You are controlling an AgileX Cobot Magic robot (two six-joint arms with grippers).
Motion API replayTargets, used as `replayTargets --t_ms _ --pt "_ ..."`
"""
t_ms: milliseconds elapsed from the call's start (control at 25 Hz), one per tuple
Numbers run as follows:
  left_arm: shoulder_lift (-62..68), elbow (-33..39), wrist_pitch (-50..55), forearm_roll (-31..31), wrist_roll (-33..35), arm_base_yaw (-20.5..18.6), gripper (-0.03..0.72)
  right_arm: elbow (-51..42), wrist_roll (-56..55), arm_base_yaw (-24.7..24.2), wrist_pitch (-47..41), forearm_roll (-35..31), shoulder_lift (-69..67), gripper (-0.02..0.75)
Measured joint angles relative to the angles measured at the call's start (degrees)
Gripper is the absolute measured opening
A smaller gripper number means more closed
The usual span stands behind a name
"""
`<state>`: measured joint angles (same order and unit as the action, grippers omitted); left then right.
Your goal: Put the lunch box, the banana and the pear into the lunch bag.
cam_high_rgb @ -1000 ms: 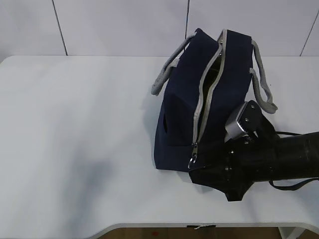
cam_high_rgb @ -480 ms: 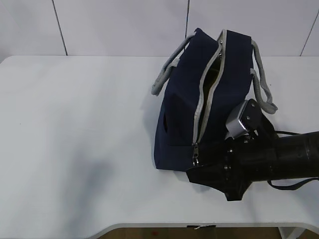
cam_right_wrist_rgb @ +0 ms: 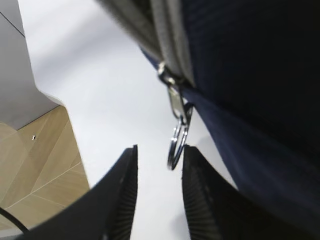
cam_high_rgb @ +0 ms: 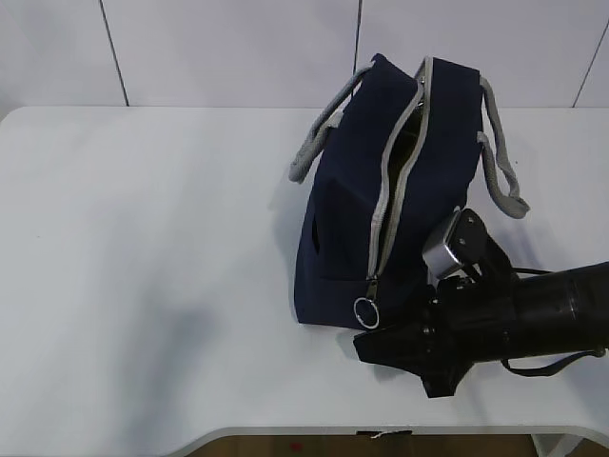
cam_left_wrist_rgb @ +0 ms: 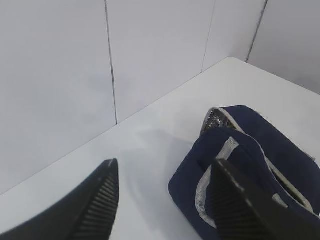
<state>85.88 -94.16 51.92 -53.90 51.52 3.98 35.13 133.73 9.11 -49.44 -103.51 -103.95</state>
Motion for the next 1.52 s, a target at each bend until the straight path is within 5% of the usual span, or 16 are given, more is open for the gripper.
replayTargets --t_ms 640,1280,1520 --pt "0.00 0.00 0.00 0.00 0.00 0.00 0.434 1.44 0.18 0.00 -0.06 -0.11 -0.23 0.225" --pt "0.00 0.00 0.00 0.00 0.00 0.00 0.434 1.44 0.18 0.00 0.04 -0.11 -0.23 0.006" --pt "0.00 0.00 0.00 0.00 0.00 0.00 0.434 1.44 -2.69 0.00 0.86 -0.11 -0.23 0.006"
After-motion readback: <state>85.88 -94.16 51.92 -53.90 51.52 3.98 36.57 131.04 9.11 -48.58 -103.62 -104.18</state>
